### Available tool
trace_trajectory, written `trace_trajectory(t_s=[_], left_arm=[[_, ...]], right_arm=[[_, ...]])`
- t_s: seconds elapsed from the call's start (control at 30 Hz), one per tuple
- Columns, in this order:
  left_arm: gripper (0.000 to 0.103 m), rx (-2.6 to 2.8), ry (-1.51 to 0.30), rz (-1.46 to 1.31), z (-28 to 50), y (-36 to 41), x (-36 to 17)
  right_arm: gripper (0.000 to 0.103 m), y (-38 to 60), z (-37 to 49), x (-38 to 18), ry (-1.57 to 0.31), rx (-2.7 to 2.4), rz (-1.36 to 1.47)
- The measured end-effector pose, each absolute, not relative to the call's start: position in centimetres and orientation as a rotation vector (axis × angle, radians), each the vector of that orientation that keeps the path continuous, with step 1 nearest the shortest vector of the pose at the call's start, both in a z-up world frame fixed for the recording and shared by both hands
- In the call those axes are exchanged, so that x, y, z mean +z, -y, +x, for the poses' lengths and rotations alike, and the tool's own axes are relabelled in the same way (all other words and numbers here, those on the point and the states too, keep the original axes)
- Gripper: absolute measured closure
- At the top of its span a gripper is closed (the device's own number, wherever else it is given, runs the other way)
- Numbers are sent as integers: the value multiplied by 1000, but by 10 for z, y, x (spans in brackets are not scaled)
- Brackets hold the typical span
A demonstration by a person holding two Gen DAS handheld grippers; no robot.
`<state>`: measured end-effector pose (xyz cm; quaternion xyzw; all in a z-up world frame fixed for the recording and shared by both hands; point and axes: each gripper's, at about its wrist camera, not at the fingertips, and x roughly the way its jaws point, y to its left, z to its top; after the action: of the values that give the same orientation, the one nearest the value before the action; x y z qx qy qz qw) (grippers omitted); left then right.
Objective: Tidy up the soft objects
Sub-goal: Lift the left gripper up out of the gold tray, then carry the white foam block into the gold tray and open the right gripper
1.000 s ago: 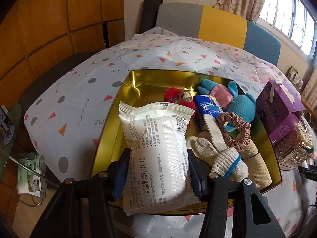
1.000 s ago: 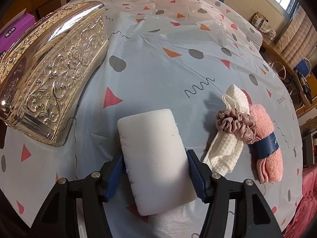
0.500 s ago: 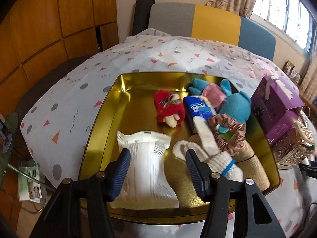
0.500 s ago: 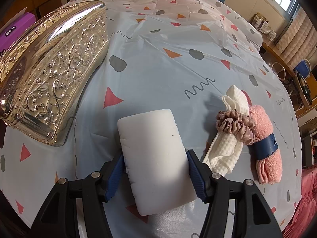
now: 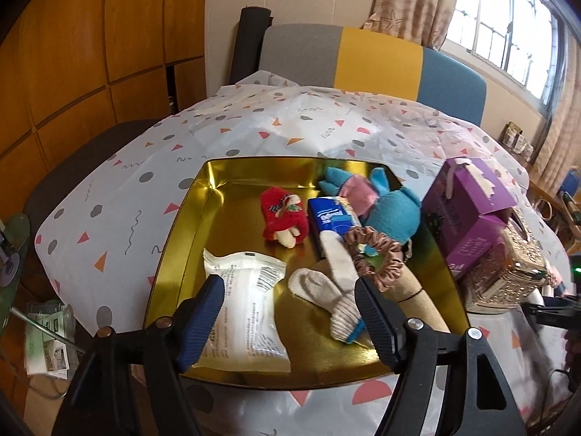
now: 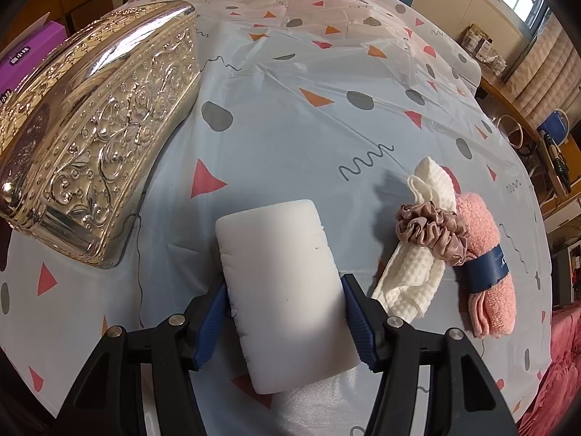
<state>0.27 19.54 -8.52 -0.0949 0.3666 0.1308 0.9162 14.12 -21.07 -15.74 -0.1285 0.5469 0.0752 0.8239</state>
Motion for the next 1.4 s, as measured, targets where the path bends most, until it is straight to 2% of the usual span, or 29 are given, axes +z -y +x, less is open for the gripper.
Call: trace_trajectory(t_s=[0.43, 0.77, 0.97, 1.4], left_arm=[[28, 138, -766, -136, -5, -158, -77], [28, 119, -772, -164, -8, -161, -81], [28, 133, -765, -193, -10, -172, -81], [25, 183, -751, -206, -16, -186, -78]], right_arm=[[43, 220, 151, -158, -1200, 152, -179], [44, 219, 156, -153, -1205, 111, -96], [44, 219, 160, -129, -1111, 44, 33], [45, 179, 167, -56, -805, -99, 10]])
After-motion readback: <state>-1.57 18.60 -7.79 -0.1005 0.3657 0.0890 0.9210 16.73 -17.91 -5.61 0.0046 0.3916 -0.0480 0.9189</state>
